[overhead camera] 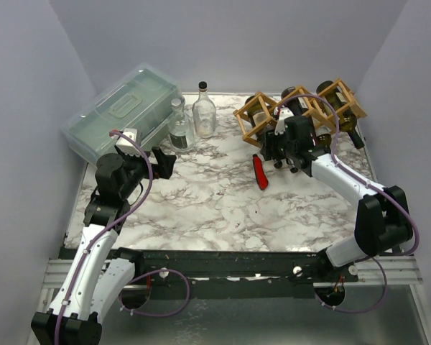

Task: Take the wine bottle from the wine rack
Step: Pick up the wine bottle from the wine rack.

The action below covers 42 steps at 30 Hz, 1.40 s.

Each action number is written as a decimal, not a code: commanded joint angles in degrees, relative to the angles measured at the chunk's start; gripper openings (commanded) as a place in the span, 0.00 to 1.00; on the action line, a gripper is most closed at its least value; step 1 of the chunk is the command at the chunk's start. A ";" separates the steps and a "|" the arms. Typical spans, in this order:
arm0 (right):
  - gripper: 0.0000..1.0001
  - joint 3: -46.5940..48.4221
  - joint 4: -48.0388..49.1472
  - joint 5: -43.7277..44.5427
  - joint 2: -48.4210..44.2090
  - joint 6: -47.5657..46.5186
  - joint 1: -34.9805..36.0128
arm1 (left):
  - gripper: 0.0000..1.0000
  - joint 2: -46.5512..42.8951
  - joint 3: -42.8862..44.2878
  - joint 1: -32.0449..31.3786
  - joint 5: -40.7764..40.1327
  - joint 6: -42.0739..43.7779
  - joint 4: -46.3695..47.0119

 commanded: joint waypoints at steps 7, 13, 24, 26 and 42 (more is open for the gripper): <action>0.43 1.54 -2.07 1.35 -1.21 0.51 0.65 | 0.99 -0.85 -0.72 0.26 -1.15 0.70 0.12; 0.20 2.19 -2.94 2.23 -2.29 1.13 0.62 | 0.99 -1.00 -0.76 0.26 -1.45 0.88 0.05; 0.00 2.64 -4.50 3.85 -5.76 1.12 0.59 | 0.99 -1.00 -0.74 0.26 -1.76 1.01 -0.03; 0.00 2.62 -5.01 3.58 -6.68 0.71 0.58 | 0.99 -1.00 -0.73 0.22 -1.81 1.03 -0.03; 0.00 -0.64 -8.51 -1.19 -12.60 -2.79 0.28 | 0.99 -0.89 -0.83 0.25 -1.82 1.31 -0.12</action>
